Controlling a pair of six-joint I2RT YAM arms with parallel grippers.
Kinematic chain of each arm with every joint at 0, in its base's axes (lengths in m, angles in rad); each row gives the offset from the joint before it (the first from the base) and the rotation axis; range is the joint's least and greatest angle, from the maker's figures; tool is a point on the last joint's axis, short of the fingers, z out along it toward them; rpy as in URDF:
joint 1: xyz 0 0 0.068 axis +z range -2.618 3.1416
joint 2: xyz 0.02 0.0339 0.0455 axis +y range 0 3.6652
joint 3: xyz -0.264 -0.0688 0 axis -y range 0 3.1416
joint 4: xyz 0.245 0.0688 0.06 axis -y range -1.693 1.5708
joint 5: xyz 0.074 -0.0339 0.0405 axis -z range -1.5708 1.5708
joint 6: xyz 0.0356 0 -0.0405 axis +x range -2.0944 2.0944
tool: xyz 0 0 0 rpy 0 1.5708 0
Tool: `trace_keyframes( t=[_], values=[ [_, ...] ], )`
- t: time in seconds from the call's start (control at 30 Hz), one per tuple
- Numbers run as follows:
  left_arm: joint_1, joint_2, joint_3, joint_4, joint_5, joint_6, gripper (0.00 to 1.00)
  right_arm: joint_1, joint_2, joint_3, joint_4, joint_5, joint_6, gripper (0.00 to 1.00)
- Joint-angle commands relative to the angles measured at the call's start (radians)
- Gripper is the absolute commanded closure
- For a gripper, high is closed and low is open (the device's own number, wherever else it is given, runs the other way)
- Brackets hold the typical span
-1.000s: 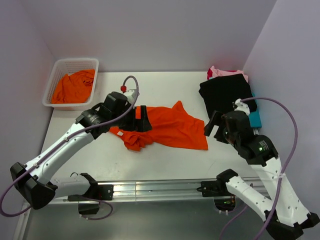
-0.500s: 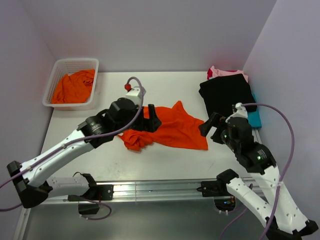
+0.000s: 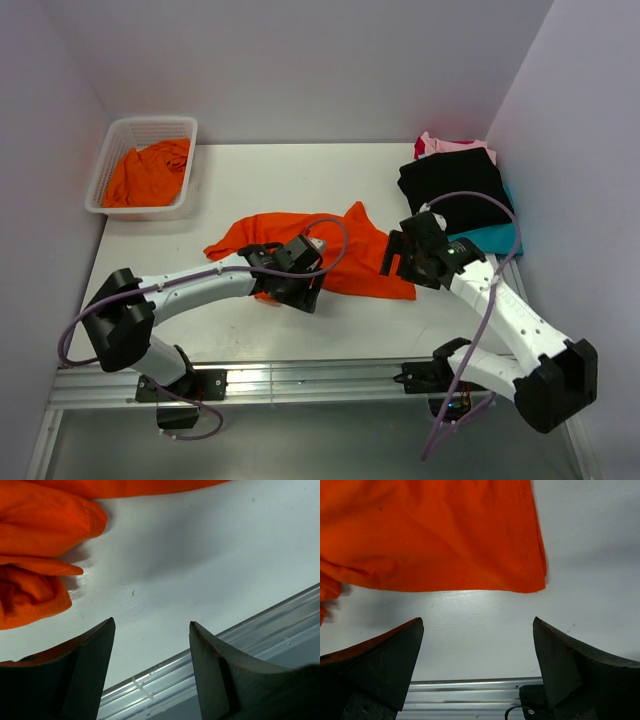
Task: Fold and stack the t-shirts
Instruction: Flatten out the tshirt
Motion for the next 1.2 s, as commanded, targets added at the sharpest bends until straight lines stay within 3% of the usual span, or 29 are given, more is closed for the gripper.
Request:
trace_keyframes(
  t=[0.0,0.2,0.63,0.87,1.17],
  values=[
    [0.006,-0.006,0.044,-0.006,-0.014,0.012,0.34,-0.004,0.063,0.049,0.019,0.021,0.0,0.04],
    [0.012,-0.121,-0.056,0.089,-0.131,0.009,0.31,-0.004,0.097,0.04,0.053,-0.011,0.012,0.04],
    [0.104,0.086,-0.041,0.204,-0.188,0.038,0.38,-0.004,0.183,0.135,0.001,0.032,-0.021,0.04],
    [0.142,0.11,-0.015,0.21,-0.197,0.058,0.4,-0.004,0.194,0.144,-0.004,0.049,-0.024,0.04],
    [0.187,0.127,-0.012,0.212,-0.191,0.078,0.55,-0.016,0.223,0.154,0.007,0.056,-0.027,0.04]
  ],
)
